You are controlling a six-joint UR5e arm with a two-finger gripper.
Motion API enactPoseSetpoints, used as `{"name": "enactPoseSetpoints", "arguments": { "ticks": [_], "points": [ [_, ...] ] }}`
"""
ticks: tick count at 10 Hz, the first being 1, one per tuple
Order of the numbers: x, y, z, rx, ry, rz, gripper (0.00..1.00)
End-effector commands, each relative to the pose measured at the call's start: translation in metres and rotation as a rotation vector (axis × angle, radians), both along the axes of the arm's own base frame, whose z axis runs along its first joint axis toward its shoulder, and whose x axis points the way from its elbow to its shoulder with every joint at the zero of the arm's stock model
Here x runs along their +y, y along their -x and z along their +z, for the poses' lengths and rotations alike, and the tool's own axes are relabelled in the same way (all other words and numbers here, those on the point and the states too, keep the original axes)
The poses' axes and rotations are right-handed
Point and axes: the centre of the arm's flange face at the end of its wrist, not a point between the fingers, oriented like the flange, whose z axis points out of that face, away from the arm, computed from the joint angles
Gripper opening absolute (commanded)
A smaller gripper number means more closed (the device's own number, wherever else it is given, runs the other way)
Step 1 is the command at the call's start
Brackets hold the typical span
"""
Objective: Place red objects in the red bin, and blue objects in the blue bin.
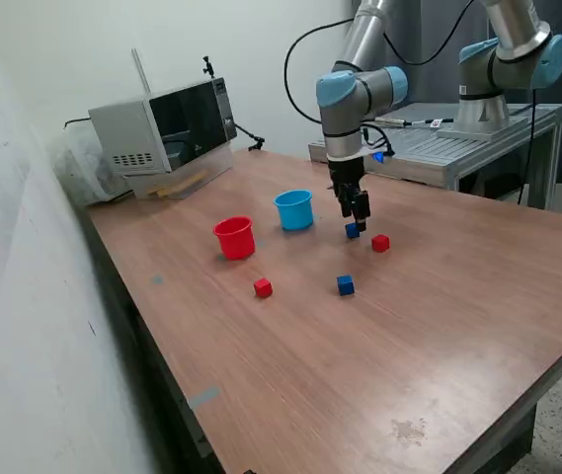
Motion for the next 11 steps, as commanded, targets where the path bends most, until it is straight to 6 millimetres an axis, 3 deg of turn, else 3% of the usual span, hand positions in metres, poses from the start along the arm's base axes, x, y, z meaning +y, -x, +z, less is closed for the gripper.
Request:
{"name": "enactPoseSetpoints", "arguments": {
  "ticks": [1,6,7,10,11],
  "points": [
    [0.000,0.000,-0.003,-0.005,0.001,0.000,0.00],
    [-0.001,0.012,0.011,0.021,-0.004,0.021,0.00],
    [-0.007,0.012,0.029,0.048,-0.007,0.053,0.00],
    [-0.027,-0.006,0.140,0.184,-0.017,0.116,0.00],
    [-0.027,-0.007,0.147,0.187,-0.018,0.119,0.00]
  ]
}}
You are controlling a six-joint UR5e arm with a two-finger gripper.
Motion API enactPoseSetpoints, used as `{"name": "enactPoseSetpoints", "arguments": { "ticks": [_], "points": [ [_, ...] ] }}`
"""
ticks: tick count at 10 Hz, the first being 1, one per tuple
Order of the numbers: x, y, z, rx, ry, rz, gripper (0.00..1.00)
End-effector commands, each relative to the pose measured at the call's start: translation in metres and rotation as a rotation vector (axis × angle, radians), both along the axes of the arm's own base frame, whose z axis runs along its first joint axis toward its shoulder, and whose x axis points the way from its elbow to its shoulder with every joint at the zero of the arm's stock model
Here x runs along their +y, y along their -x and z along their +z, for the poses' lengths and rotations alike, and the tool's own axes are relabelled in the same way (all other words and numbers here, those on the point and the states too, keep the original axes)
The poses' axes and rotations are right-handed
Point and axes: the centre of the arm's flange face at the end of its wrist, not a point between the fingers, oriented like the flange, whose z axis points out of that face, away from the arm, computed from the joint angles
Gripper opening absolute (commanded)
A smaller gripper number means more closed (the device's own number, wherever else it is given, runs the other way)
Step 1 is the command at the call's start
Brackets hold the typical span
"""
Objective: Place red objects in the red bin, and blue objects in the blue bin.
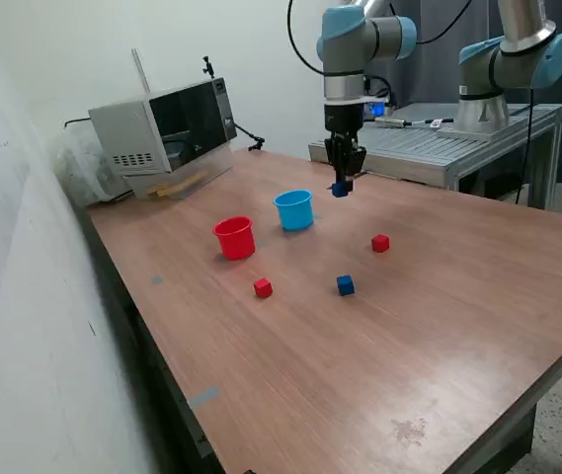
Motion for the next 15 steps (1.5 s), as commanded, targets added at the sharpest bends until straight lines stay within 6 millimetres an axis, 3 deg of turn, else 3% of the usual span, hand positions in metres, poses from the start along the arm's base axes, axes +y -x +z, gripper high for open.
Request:
{"name": "enactPoseSetpoints", "arguments": {
  "ticks": [1,2,3,4,7,10,12,13,15],
  "points": [
    [0.002,-0.006,0.032,0.026,-0.004,0.007,0.00],
    [0.004,-0.005,0.031,0.024,-0.002,0.004,0.00],
    [0.020,0.000,0.029,0.023,-0.001,-0.022,0.00],
    [0.060,0.008,0.029,0.026,-0.002,-0.087,0.00],
    [0.150,0.027,0.004,-0.005,-0.003,-0.198,0.00],
    [0.170,0.035,-0.014,-0.027,0.002,-0.225,0.00],
    [0.168,0.034,-0.018,-0.034,0.003,-0.223,0.00],
    [0.168,0.033,-0.019,-0.035,0.003,-0.223,1.00],
    [0.168,0.032,-0.018,-0.035,0.003,-0.223,1.00]
  ]
}}
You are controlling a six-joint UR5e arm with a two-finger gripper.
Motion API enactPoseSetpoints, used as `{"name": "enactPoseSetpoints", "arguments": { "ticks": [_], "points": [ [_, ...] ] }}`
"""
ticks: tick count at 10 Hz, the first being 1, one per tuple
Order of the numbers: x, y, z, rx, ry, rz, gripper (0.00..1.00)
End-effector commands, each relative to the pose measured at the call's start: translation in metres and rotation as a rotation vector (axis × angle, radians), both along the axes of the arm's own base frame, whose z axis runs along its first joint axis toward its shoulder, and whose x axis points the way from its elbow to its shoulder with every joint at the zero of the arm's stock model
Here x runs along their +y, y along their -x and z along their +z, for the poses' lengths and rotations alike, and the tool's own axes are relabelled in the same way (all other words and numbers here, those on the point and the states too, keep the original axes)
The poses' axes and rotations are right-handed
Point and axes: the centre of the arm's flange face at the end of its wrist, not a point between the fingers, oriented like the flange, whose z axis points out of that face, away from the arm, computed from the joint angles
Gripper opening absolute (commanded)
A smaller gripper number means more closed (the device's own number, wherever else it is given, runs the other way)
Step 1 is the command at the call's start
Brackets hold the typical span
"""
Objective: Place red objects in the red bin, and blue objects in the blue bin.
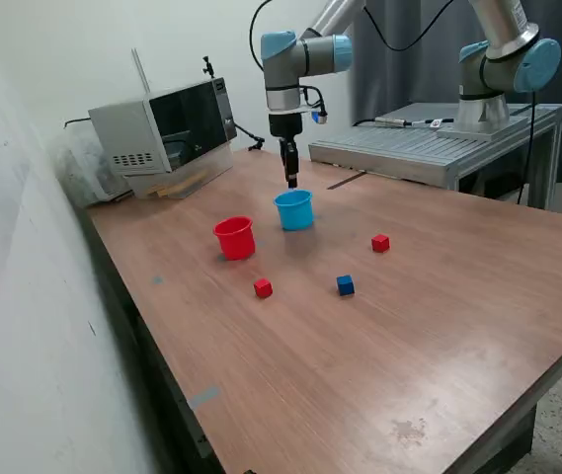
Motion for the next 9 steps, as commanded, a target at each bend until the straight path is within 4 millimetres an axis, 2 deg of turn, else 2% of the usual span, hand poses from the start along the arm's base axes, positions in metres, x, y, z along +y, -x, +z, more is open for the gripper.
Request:
{"name": "enactPoseSetpoints", "arguments": {
  "ticks": [1,2,3,4,6,7,9],
  "points": [
    [-0.001,-0.001,0.001,0.000,0.000,0.001,1.00],
    [-0.001,-0.001,0.001,0.000,0.000,0.003,1.00],
    [-0.008,-0.002,0.010,0.012,-0.002,0.015,1.00],
    [-0.016,-0.006,0.035,0.045,-0.013,0.037,1.00],
    [-0.073,-0.024,0.098,0.071,-0.015,0.127,1.00],
    [-0.120,-0.044,0.136,0.082,-0.015,0.199,1.00],
    [-0.184,-0.080,0.187,0.106,-0.014,0.306,1.00]
  ]
}}
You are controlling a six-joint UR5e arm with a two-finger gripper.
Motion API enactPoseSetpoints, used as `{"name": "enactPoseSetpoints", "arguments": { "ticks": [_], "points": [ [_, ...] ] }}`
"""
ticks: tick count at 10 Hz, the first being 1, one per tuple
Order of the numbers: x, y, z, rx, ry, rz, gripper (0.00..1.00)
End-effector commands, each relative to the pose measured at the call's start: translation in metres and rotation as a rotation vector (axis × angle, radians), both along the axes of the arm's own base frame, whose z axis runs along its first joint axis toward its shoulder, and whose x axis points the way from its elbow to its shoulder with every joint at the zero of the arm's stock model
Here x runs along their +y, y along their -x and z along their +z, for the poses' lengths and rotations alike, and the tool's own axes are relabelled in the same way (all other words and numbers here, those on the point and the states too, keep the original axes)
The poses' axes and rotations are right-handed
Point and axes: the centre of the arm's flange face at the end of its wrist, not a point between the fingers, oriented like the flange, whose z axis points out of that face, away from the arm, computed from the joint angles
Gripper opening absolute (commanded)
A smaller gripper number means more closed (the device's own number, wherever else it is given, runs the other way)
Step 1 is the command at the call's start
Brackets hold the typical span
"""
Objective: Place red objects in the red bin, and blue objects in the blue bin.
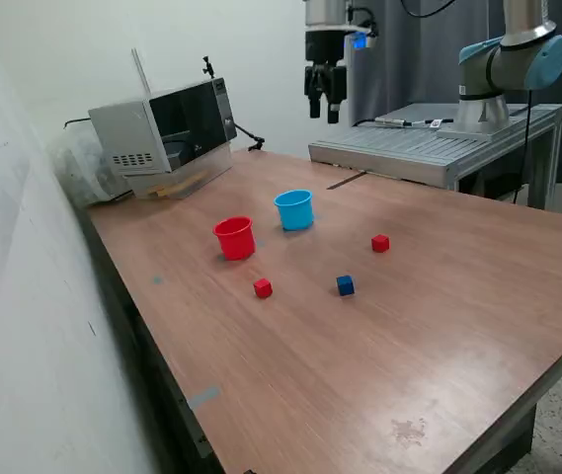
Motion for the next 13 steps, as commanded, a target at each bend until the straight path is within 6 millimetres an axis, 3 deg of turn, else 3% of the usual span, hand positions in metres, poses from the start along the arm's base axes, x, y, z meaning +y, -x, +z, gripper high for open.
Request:
{"name": "enactPoseSetpoints", "arguments": {
  "ticks": [1,3,5,7,9,11,12,13],
  "points": [
    [-0.077,-0.046,0.058,0.040,-0.002,0.135,1.00],
    [-0.111,-0.061,0.073,0.053,0.002,0.189,1.00],
    [-0.122,-0.062,0.076,0.058,0.009,0.192,1.00],
    [-0.150,-0.043,0.088,0.092,0.031,0.158,1.00],
    [-0.173,0.002,0.079,0.104,0.055,0.095,1.00],
    [-0.183,0.057,0.018,0.055,0.061,0.010,1.00],
    [-0.186,0.076,-0.027,0.025,0.059,-0.024,1.00],
    [-0.187,0.095,-0.087,-0.008,0.055,-0.062,1.00]
  ]
}}
